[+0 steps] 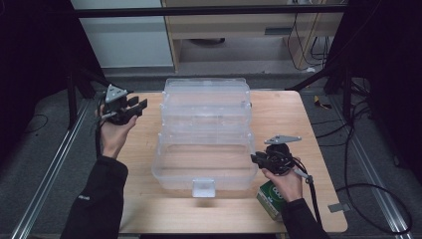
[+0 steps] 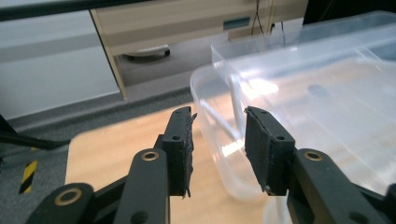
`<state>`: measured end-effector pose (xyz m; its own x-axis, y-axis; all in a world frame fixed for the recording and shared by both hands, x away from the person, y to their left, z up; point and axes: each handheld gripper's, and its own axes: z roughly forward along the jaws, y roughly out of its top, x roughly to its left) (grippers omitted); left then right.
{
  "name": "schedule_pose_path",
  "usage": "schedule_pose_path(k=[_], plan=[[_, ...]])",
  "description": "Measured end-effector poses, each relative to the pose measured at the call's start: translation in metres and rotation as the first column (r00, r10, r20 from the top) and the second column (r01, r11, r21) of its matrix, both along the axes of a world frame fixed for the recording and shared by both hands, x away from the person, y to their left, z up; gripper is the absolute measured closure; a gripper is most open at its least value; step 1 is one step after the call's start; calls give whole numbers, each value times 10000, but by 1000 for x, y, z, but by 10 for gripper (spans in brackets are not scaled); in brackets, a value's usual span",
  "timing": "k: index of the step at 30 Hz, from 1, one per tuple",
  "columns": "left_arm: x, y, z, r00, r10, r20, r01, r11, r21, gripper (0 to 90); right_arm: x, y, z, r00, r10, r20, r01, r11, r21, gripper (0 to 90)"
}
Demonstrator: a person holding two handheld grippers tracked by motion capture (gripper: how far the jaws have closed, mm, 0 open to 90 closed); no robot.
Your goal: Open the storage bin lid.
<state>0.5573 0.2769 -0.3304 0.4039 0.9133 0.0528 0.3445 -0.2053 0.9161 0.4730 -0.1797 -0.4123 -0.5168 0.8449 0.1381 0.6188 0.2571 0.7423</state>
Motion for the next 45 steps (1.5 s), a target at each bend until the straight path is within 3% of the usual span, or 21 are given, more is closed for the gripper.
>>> schedule_pose_path(k=[8, 15, 18, 23, 25, 31, 37, 45], plan=[[-41, 13, -29, 9970, -437, -635, 448, 9989, 150, 568, 0, -1, -1, 10000, -27, 1, 27, 9999, 110, 739], [-71, 16, -52, 9923, -704, -1022, 661, 9968, -454, 558, 0, -1, -1, 10000, -55, -6, 55, 9999, 144, 739], [-79, 9, -61, 9875, -908, -1286, 855, 9952, -467, 550, 0, -1, -1, 10000, -66, -7, 66, 9999, 143, 739], [-88, -5, -75, 9779, -1332, -1612, 1284, 9909, -400, 556, 0, -1, -1, 10000, -71, 28, 71, 9999, 135, 739], [-88, -10, -79, 9727, -1472, -1792, 1479, 9890, -95, 560, -1, -1, -1, 10000, -97, 13, 97, 9998, 160, 740], [-87, -18, -90, 9629, -1483, -2256, 1545, 9879, 99, 617, -1, -2, -2, 10000, -63, 33, 63, 9998, 191, 739], [-87, -19, -93, 9589, -1639, -2316, 1654, 9861, -132, 671, 0, -2, -1, 10000, -58, 20, 58, 9998, 212, 740], [-87, -22, -94, 9640, -1533, -2171, 1587, 9873, 74, 683, 1, -1, -1, 9999, -103, 17, 102, 9998, 161, 740]])
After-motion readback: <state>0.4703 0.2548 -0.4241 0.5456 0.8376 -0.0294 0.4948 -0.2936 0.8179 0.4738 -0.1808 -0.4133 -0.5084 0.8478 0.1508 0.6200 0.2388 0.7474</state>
